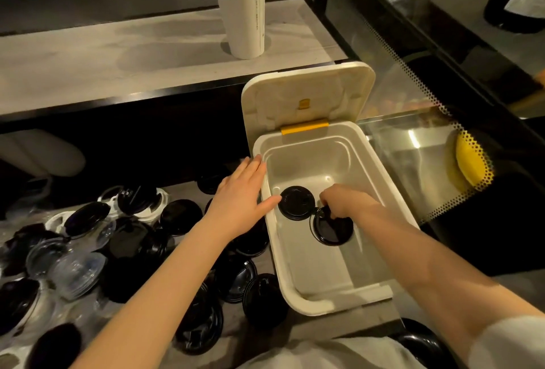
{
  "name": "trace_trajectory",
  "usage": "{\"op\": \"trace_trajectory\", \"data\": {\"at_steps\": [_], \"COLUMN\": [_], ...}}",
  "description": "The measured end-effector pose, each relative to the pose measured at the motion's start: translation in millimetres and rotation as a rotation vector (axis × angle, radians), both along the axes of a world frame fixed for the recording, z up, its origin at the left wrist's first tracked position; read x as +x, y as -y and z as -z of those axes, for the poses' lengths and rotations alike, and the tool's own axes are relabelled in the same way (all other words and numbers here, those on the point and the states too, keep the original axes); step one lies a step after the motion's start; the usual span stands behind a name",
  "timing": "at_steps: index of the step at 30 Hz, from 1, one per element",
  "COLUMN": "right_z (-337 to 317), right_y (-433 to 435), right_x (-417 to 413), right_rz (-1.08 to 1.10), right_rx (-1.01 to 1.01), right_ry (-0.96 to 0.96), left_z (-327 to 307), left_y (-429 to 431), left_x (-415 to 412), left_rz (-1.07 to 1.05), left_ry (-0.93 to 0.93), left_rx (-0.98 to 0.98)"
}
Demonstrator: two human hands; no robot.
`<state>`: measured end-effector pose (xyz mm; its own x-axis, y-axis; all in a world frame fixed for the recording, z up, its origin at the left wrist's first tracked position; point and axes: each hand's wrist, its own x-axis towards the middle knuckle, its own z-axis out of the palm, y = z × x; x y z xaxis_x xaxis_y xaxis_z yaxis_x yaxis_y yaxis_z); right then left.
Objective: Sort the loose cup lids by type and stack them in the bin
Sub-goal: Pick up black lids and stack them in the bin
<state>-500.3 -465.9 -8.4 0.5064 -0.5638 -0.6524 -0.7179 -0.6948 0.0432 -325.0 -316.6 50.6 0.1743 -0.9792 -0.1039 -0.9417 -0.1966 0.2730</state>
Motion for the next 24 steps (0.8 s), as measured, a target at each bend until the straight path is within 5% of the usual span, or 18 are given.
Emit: {"op": "trace_trajectory", "data": {"at_steps": [11, 19, 24], "right_z": [-36.3, -120.9, -119.1], "right_y": [-8.6, -71.8, -127.2], "right_x": [17.2, 56.4, 91.2], "right_rz": [-0.030, -0.102, -0.273], "right_rx": [-0.107, -0.227, -0.134], "right_ry": [0.046, 0.684, 0.854], "left_z": [-11.3, -32.6, -3.9], "left_y": [0.1, -52.2, -109.8], "left_x": [-2.1, 57.7, 105.1], "left_rz": [0.006, -0.179, -0.289], "left_ry": [0.118, 0.171, 0.035], "left_rx": [0.061, 0.078, 0.068]}}
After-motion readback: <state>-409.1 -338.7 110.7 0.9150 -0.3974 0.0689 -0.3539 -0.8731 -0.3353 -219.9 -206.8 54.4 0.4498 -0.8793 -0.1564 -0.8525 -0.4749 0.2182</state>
